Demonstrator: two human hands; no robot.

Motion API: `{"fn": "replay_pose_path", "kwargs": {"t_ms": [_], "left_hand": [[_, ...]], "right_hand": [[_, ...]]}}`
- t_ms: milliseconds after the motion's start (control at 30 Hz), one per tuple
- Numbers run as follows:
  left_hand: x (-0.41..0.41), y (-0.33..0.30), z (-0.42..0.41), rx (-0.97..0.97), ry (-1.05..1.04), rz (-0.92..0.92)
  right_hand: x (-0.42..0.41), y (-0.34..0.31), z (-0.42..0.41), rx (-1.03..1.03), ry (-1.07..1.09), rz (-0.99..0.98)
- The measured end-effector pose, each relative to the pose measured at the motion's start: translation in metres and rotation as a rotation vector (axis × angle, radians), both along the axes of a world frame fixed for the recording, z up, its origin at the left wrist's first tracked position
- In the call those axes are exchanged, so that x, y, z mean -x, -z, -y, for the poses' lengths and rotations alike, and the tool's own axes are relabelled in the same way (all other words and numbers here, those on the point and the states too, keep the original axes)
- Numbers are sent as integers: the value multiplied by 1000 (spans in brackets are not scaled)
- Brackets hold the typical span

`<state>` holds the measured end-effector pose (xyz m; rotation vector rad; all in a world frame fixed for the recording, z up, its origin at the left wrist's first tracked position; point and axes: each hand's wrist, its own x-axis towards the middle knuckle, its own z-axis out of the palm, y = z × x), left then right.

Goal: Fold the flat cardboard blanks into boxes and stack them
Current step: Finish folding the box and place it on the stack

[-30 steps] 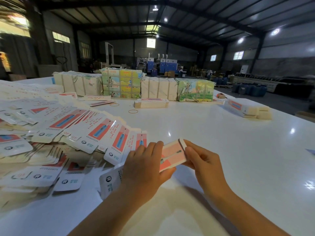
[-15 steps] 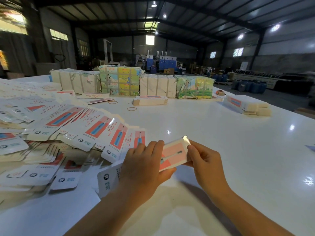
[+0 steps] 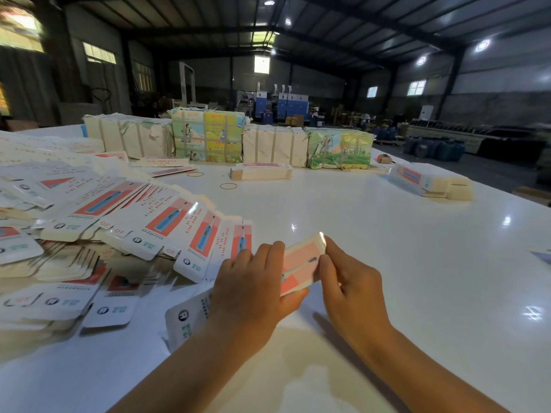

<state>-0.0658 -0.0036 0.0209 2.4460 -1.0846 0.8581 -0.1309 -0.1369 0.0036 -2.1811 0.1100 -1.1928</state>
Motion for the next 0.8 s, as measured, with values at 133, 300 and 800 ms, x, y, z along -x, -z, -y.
{"fn": "replay_pose_path", "kwargs": {"t_ms": [133,300,800], "left_hand": [[2,-1,1,29,25,-9],[4,1,1,-11,38,-35],[-4,4,0,66,7,18]], "right_hand": [[1,-5,-1,-205,-79,-34],[-2,-3,-4,-232,-47,-54],[-1,0,-2,-296,-142,-90]]}}
